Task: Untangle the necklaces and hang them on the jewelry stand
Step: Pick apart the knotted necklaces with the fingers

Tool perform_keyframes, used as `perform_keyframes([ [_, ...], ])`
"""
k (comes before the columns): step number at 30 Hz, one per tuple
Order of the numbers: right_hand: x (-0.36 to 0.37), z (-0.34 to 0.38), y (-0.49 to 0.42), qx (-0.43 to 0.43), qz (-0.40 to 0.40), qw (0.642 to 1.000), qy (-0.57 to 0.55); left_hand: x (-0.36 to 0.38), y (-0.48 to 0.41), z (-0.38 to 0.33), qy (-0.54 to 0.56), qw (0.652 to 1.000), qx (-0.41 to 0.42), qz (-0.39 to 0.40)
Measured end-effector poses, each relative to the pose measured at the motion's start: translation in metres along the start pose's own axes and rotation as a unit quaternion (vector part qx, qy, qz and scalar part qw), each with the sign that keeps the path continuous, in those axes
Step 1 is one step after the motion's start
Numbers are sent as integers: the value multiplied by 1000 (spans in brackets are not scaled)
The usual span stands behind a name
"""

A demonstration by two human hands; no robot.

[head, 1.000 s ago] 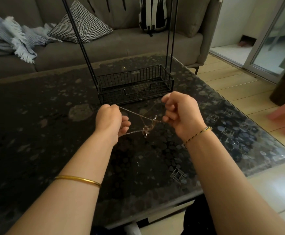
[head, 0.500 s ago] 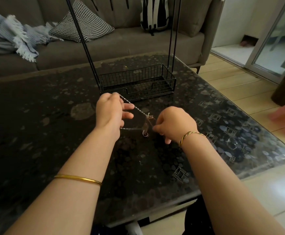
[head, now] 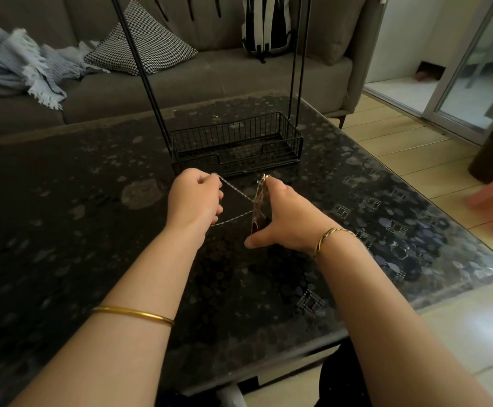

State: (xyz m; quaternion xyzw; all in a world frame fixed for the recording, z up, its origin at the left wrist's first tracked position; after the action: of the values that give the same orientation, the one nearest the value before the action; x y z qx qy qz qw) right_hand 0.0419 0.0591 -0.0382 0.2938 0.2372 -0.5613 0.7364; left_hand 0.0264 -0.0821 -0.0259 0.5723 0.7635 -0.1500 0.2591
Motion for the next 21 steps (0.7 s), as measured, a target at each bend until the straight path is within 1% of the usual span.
perform_keyframes([
  [2, 0, 2, -1, -14, 7, 999, -31, -1, -1, 1, -13, 1000, 0, -3],
  [5, -2, 2, -3, -36, -13, 997, -73, -1, 0, 5, -49, 998, -23, 11],
  [8, -5, 1, -5, -43, -30, 995, -88, 4, 2, 7, -95, 992, -59, 67],
  [9, -5, 1, -6, -48, -36, 994, -91, 5, 3, 6, -107, 989, -57, 89],
  [13, -6, 1, -7, -64, -51, 990, -113, 12, 9, -5, -152, 973, 26, 169],
  [15, -4, 0, -8, -66, -48, 990, -113, 14, 14, -7, -179, 962, 44, 200],
  [17, -3, 0, -7, -70, -43, 990, -116, 14, 14, -8, -184, 963, 50, 191],
  [19, -3, 2, -7, -79, -37, 989, -120, 10, 12, -10, -160, 975, 44, 147],
  [20, -3, 4, -6, -86, -34, 989, -118, 8, 10, -11, -124, 983, 32, 134],
  [21, -2, 6, -5, -95, -30, 989, -113, 8, 9, -11, -69, 988, 7, 136],
])
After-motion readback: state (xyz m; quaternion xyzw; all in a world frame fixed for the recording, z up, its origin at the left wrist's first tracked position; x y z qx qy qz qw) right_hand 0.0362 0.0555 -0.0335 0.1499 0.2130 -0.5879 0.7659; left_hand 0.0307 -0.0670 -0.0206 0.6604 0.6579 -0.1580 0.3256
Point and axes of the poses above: each hand's wrist, its own y-axis away from the middle knuckle, its own x-axis out of the palm, z = x × y, the point moved 5 cm from there along -y, towards the middle knuckle, and after that the axes turned 10 degrees about -y, right-handed, at the moved point
